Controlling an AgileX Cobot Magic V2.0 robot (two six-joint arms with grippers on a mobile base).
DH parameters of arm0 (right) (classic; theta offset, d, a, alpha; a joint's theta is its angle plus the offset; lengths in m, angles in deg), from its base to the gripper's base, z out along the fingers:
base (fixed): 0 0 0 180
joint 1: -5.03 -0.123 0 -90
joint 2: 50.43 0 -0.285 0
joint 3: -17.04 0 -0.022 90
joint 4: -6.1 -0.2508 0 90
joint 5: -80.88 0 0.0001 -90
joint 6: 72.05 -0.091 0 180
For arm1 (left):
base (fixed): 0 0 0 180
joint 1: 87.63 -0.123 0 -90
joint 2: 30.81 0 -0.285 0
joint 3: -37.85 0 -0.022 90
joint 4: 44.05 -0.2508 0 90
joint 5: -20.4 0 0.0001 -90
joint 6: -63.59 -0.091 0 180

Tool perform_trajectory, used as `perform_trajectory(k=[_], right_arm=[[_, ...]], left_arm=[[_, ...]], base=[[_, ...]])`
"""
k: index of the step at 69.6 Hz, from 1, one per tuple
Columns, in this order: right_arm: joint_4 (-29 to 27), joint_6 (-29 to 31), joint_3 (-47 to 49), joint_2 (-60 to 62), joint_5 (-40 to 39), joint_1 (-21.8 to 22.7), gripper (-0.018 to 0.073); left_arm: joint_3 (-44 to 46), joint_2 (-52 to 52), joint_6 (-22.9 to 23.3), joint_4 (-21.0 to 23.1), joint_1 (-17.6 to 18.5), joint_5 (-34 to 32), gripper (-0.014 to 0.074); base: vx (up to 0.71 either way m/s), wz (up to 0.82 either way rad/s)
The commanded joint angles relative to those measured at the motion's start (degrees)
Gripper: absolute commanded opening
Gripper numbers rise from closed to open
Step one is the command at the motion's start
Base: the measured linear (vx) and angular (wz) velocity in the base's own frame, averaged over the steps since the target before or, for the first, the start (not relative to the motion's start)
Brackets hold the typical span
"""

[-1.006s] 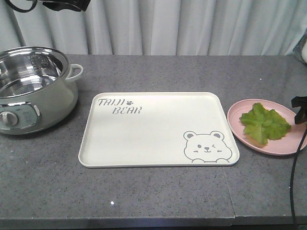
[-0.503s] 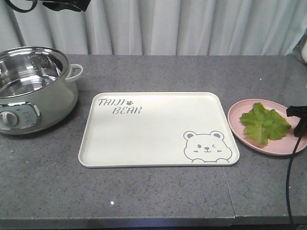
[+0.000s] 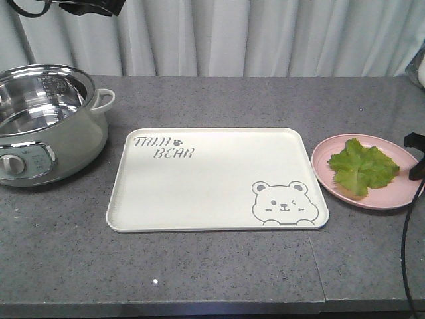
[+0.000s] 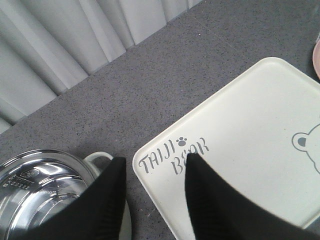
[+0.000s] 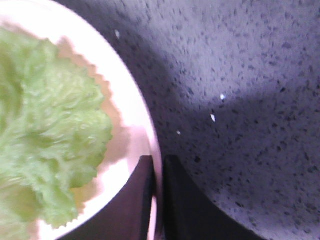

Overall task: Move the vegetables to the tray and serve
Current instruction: 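Open the right gripper to release the lettuce and withdraw, then grip the pink plate rim with the right gripper and set it on the tray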

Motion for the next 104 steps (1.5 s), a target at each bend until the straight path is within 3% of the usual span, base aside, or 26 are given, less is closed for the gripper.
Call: perform_trajectory(k=[1,17,32,40,49,65,76,92,104], right_arm=[[-6.32,3.27,1.40,3.63,-0.62,1.91,-0.0006],[-9.73,6.94,1.40,6.44,-1.29,3.60,-0.0006],[-19.40,11.86,4.76,7.63,4.55,2.48,-0.0006],[-21.24,12.84,8.93,7.63,6.95,-1.40,-0.0005],[-21.24,12.13,13.31,7.63,5.71,-9.77,-0.0004],[-20.03,10.35,15.04,5.03,-0.76,-25.32,-0.0004],[-14.95,8.57,15.04,0.65,-3.92,-33.11,-0.0003],[-5.37,7.51,15.04,-3.28,-5.98,-38.39,0.0040],[-2.12,7.29,15.04,-3.67,-7.16,-39.09,0.0221]], left_arm=[[1.52,1.98,0.56,-0.03,0.00,-1.77,0.0272],[1.52,1.98,0.56,-0.03,0.00,-2.02,0.0272],[1.52,1.98,0.56,-0.03,0.00,-2.08,0.0272],[1.52,1.98,0.56,-0.03,0.00,-2.08,0.0272],[1.52,1.98,0.56,-0.03,0.00,-1.68,0.0272],[1.52,1.98,0.56,-0.03,0.00,-1.50,0.0272],[1.52,1.98,0.61,-0.03,0.00,-1.50,0.0272],[1.52,1.98,0.61,-0.03,0.00,-1.50,0.0272],[1.52,1.98,0.61,-0.03,0.00,-1.50,0.0272]], base=[[0.00,0.00],[0.00,0.00],[0.00,0.00],[0.00,0.00],[0.00,0.00],[0.00,0.00],[0.00,0.00],[0.00,0.00],[0.00,0.00]])
